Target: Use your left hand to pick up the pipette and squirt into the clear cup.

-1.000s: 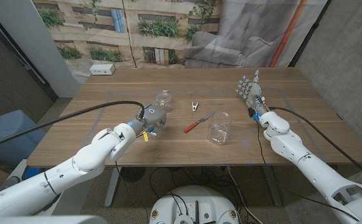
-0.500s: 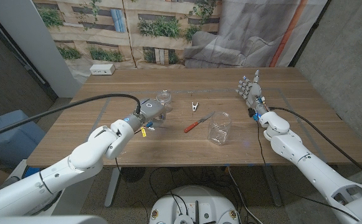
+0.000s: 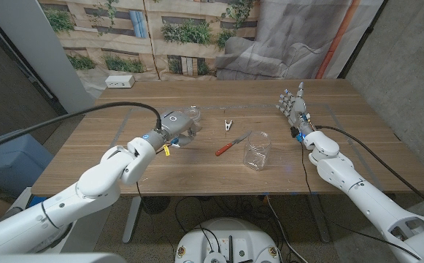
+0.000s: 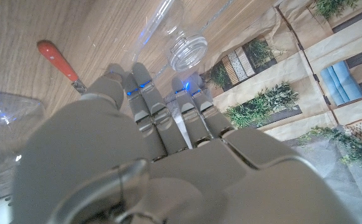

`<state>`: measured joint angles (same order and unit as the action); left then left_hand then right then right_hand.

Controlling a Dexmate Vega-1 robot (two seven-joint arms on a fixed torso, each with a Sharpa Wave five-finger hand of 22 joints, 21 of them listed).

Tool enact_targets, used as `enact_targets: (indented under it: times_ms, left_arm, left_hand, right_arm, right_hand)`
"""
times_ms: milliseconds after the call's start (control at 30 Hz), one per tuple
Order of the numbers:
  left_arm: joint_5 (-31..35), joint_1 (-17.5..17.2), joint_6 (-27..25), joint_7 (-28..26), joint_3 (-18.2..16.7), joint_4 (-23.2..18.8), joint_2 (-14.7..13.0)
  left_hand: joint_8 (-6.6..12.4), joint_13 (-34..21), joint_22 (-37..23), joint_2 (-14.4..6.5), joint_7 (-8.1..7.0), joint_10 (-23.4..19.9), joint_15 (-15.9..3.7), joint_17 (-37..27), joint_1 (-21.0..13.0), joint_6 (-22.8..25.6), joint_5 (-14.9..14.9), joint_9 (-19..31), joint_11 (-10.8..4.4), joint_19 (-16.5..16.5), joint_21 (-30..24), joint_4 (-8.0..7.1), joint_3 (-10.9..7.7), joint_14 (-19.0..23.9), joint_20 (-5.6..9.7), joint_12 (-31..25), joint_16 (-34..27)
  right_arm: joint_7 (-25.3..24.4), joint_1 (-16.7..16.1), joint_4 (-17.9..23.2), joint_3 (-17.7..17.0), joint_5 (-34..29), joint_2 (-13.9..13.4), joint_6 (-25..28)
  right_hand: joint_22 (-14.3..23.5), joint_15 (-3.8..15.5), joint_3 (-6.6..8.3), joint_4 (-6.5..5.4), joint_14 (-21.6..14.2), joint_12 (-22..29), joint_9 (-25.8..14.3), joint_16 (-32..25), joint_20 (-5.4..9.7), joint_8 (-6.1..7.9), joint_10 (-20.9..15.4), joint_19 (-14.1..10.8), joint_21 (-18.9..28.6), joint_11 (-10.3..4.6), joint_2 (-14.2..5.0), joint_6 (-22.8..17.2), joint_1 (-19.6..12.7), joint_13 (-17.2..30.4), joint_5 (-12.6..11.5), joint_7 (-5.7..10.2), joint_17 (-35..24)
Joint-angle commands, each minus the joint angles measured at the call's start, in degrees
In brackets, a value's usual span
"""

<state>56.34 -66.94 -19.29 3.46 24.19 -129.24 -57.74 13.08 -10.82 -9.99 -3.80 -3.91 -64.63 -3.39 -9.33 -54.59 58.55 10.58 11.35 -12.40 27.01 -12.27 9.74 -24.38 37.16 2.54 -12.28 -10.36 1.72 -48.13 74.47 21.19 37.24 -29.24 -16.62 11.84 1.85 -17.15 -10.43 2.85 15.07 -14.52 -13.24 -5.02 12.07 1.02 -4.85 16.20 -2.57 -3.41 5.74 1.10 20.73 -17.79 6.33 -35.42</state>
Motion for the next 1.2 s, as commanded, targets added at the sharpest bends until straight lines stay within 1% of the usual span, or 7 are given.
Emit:
enact_targets:
  times_ms: [33, 267, 600, 767, 1067, 1167, 1200]
  left_arm:
    - [-6.8, -1.5, -0.6, -1.7, -2.8, -2.9, 1.3]
    - [-9.8, -1.8, -0.3, -2.8, -3.7, -3.9, 1.6]
    - [-16.4, -2.9, -0.5, -5.3, -6.3, -5.5, 3.4]
    - [-20.9, -3.7, -0.1, -7.7, -8.0, -5.4, 5.1]
    - [-28.0, -4.6, 0.4, -11.5, -9.6, -4.7, 7.8]
    - [-30.6, -4.9, 0.3, -12.4, -10.0, -4.6, 8.9]
    - [-31.5, -4.9, 0.5, -12.7, -10.2, -4.5, 9.2]
  left_hand:
    - [-0.27, -0.1, -0.2, -0.1, 0.16, -0.1, -8.63, -0.1, -0.2, 0.6, 0.3, 0.1, 0.0, 0.4, 0.1, 0.04, 0.08, 0.5, -0.11, 0.1, 0.1]
    - [-0.36, -0.1, -0.2, -0.1, 0.22, 0.0, -8.65, -0.1, 0.0, 0.5, 0.3, 0.1, 0.01, 0.5, 0.1, -0.01, 0.08, 0.6, -0.11, 0.1, 0.1]
    - [-0.47, -0.1, -0.2, -0.1, 0.51, 0.0, -8.47, -0.1, 0.3, 0.4, 0.3, 0.1, 0.03, 0.6, 0.1, -0.15, 0.09, 0.9, -0.18, 0.2, 0.2]
    - [-0.56, -0.1, -0.2, 0.0, 0.56, 0.2, -8.51, -0.1, 0.4, 0.2, 0.3, 0.1, 0.05, 0.6, 0.2, -0.1, 0.07, 0.9, -0.13, 0.3, 0.3]
    - [-0.66, -0.1, -0.2, 0.0, 0.59, 0.4, -8.48, -0.1, 0.6, 0.1, 0.3, 0.1, 0.12, 0.6, 0.2, -0.13, 0.05, 1.1, -0.04, 0.4, 0.3]
    - [-0.7, -0.1, -0.2, 0.0, 0.64, 0.5, -8.4, -0.1, 0.8, 0.1, 0.3, 0.1, 0.13, 0.6, 0.2, -0.19, 0.02, 1.2, -0.03, 0.4, 0.3]
    - [-0.77, -0.1, -0.2, 0.1, 0.47, 0.8, -8.36, 0.0, 0.9, -0.1, 0.3, 0.1, 0.17, 0.6, 0.2, -0.22, 0.03, 1.2, -0.04, 0.6, 0.4]
  right_arm:
    - [0.0, 0.0, 0.0, 0.0, 0.0, 0.0, 0.0]
    - [0.0, 0.0, 0.1, 0.0, 0.0, 0.0, 0.1]
    - [0.0, 0.0, 0.0, 0.0, 0.0, 0.0, 0.0]
    - [0.0, 0.0, 0.0, 0.0, 0.0, 0.0, 0.0]
    - [0.0, 0.0, 0.0, 0.0, 0.0, 0.0, 0.0]
    - [0.0, 0.0, 0.0, 0.0, 0.0, 0.0, 0.0]
    - [0.0, 0.0, 0.0, 0.0, 0.0, 0.0, 0.0]
  right_hand:
    - [0.3, 4.72, -0.37, -0.03, 0.4, 0.2, -0.1, -0.4, 0.02, 0.37, 0.0, -0.2, 0.4, -0.35, -3.34, -0.1, 0.0, 0.2, -0.3, 0.5, -0.3]
    - [0.3, 4.72, -0.36, -0.03, 0.5, 0.2, -0.1, -0.3, 0.06, 0.38, 0.0, -0.2, 0.4, -0.24, -3.35, -0.1, 0.0, 0.2, -0.3, 0.53, -0.3]
    - [0.3, 4.71, -0.36, -0.03, 0.4, 0.2, -0.1, -0.4, 0.02, 0.38, 0.1, -0.2, 0.4, -0.3, -3.34, -0.1, 0.0, 0.2, -0.3, 0.5, -0.3]
    - [0.3, 4.72, -0.37, -0.03, 0.5, 0.2, -0.1, -0.3, 0.03, 0.4, -0.1, -0.2, 0.4, -0.21, -3.33, -0.1, 0.0, 0.2, -0.3, 0.44, -0.3]
    - [0.3, 4.76, -0.37, -0.03, 0.4, 0.2, -0.1, -0.4, 0.02, 0.4, 0.0, -0.2, 0.4, -0.32, -3.34, -0.1, 0.0, 0.2, -0.3, 0.46, -0.3]
    - [0.3, 4.75, -0.37, -0.03, 0.5, 0.2, -0.1, -0.3, 0.04, 0.41, 0.0, -0.2, 0.4, -0.13, -3.33, -0.2, 0.0, 0.2, -0.3, 0.44, -0.3]
    - [0.3, 4.77, -0.37, -0.03, 0.5, 0.2, -0.1, -0.3, 0.02, 0.41, 0.0, -0.2, 0.4, -0.19, -3.33, -0.2, 0.0, 0.2, -0.3, 0.48, -0.3]
